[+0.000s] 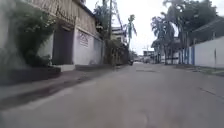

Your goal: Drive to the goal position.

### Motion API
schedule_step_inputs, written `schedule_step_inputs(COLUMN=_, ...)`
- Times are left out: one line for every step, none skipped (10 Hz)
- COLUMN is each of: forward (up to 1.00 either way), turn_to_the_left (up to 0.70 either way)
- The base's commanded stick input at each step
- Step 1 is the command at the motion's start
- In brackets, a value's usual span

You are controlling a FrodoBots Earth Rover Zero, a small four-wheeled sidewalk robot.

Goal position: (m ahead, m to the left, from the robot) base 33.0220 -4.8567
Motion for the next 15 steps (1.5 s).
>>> schedule_step_inputs(forward=1.0, turn_to_the_left=-0.4)
schedule_step_inputs(forward=1.0, turn_to_the_left=-0.4)
schedule_step_inputs(forward=1.0, turn_to_the_left=-0.4)
schedule_step_inputs(forward=1.0, turn_to_the_left=-0.4)
schedule_step_inputs(forward=1.0, turn_to_the_left=-0.4)
schedule_step_inputs(forward=1.0, turn_to_the_left=-0.4)
schedule_step_inputs(forward=1.0, turn_to_the_left=-0.24)
schedule_step_inputs(forward=1.0, turn_to_the_left=-0.03)
schedule_step_inputs(forward=1.0, turn_to_the_left=-0.03)
schedule_step_inputs(forward=1.0, turn_to_the_left=-0.03)
schedule_step_inputs(forward=1.0, turn_to_the_left=-0.03)
schedule_step_inputs(forward=1.0, turn_to_the_left=-0.03)
schedule_step_inputs(forward=1.0, turn_to_the_left=0.0)
schedule_step_inputs(forward=1.0, turn_to_the_left=0.0)
schedule_step_inputs(forward=1.0, turn_to_the_left=0.0)
